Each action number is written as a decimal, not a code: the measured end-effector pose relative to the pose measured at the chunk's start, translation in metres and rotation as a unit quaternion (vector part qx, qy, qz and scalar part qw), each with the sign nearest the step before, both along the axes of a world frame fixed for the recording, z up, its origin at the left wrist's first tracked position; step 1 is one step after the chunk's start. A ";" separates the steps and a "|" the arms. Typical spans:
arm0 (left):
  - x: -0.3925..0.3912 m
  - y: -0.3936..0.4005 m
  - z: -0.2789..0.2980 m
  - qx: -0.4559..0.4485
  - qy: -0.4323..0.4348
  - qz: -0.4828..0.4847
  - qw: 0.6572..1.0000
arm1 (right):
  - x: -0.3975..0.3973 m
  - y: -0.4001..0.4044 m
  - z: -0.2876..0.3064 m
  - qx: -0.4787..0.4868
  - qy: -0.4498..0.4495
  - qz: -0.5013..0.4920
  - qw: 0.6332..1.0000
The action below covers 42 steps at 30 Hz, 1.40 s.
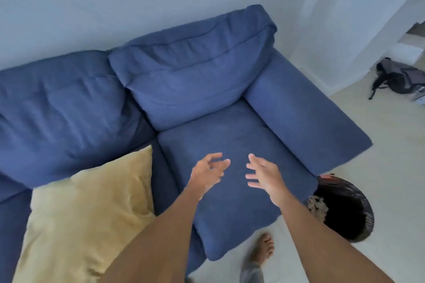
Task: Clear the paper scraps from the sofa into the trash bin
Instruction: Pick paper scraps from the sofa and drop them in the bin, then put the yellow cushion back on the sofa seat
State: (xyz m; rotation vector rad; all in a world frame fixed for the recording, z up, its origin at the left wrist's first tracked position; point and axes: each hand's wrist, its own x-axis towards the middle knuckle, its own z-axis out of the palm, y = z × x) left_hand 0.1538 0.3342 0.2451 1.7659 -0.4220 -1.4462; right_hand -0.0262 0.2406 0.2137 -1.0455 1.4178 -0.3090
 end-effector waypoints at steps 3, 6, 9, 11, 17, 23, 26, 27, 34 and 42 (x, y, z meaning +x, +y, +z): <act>0.076 0.063 0.014 0.025 -0.003 0.082 0.996 | 0.083 0.034 0.010 0.074 -0.029 0.063 0.995; 0.144 0.128 0.018 0.047 -0.016 0.120 0.992 | 0.154 0.069 0.010 0.124 -0.037 0.135 0.982; 0.199 0.196 0.018 0.055 -0.052 0.163 0.984 | 0.209 0.103 0.004 0.162 -0.037 0.191 0.967; 0.232 0.244 0.018 0.064 -0.073 0.201 0.975 | 0.241 0.129 -0.002 0.187 -0.030 0.227 0.955; 0.305 0.346 -0.002 0.139 -0.149 0.282 0.938 | 0.295 0.167 -0.031 0.245 0.019 0.270 0.931; 0.359 0.391 -0.064 0.243 0.004 0.261 0.934 | 0.319 0.163 -0.063 0.301 0.048 0.261 0.916; 0.373 0.400 -0.085 0.249 0.079 0.262 0.929 | 0.324 0.158 -0.077 0.290 0.064 0.274 0.915; 0.376 0.402 -0.091 0.247 0.093 0.258 0.929 | 0.324 0.155 -0.083 0.283 0.072 0.283 0.914; 0.392 0.408 -0.107 0.217 0.162 0.262 0.926 | 0.320 0.150 -0.124 0.293 0.024 0.280 0.914; 0.385 0.393 -0.069 0.184 0.175 0.255 0.933 | 0.295 0.124 -0.085 0.299 -0.059 0.254 0.918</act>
